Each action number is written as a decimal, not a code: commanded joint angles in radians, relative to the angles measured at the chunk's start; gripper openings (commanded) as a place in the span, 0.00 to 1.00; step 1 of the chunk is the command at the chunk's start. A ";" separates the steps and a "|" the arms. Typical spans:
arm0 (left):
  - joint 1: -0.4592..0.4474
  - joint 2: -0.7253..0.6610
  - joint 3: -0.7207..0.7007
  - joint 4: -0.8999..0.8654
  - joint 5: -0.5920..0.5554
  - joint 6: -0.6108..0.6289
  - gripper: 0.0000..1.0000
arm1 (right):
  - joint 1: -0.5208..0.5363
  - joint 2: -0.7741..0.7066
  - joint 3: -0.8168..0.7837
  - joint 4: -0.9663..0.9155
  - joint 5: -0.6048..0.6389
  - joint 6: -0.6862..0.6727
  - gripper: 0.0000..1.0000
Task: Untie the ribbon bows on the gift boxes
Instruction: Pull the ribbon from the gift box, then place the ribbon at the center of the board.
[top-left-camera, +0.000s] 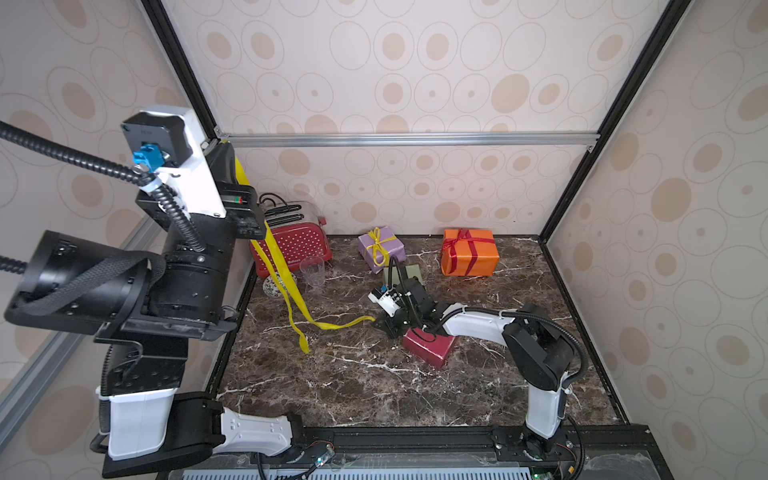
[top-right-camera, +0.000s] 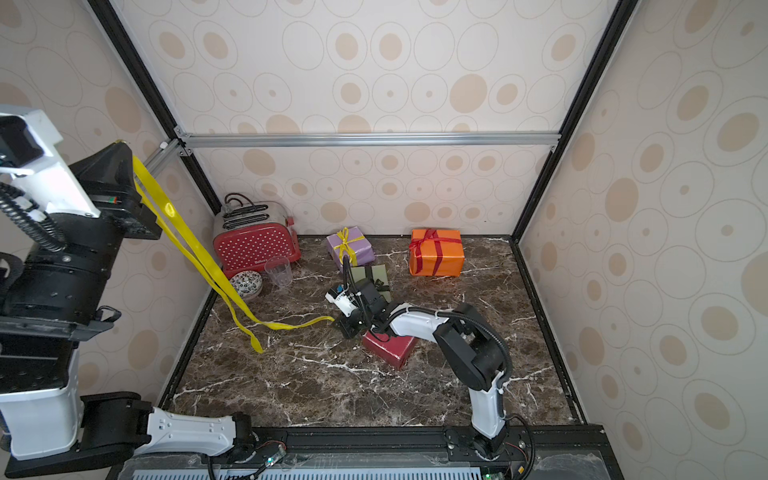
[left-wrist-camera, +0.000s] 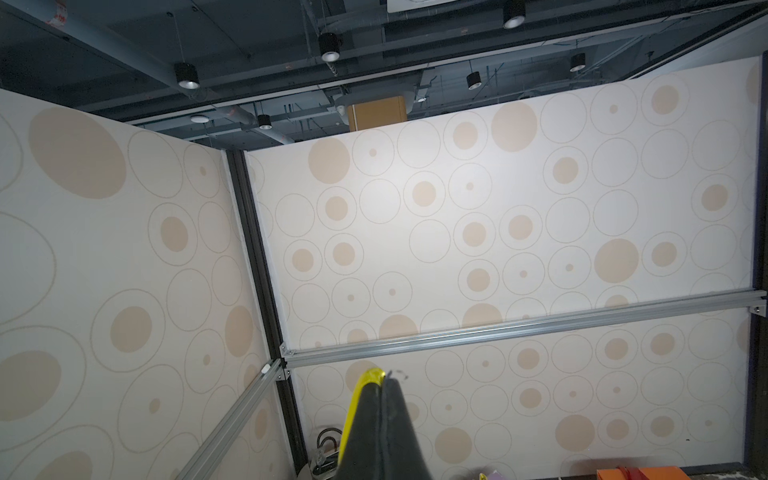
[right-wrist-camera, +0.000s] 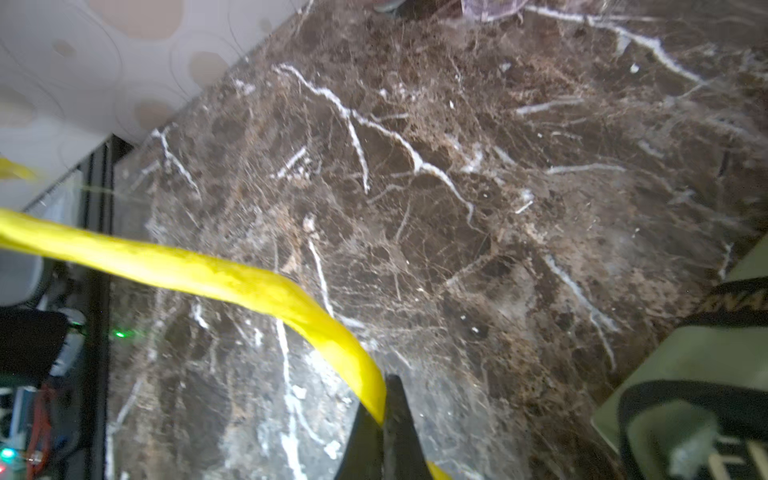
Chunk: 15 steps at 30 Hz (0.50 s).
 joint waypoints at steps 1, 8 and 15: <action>0.037 -0.017 -0.071 -0.049 -0.016 -0.103 0.00 | 0.050 -0.096 0.086 0.024 0.013 0.139 0.00; 0.402 0.001 -0.188 -0.501 0.214 -0.654 0.00 | 0.099 -0.109 0.321 -0.065 0.108 0.313 0.00; 0.645 0.041 -0.371 -0.689 0.355 -0.998 0.00 | 0.144 0.056 0.605 -0.229 0.253 0.475 0.00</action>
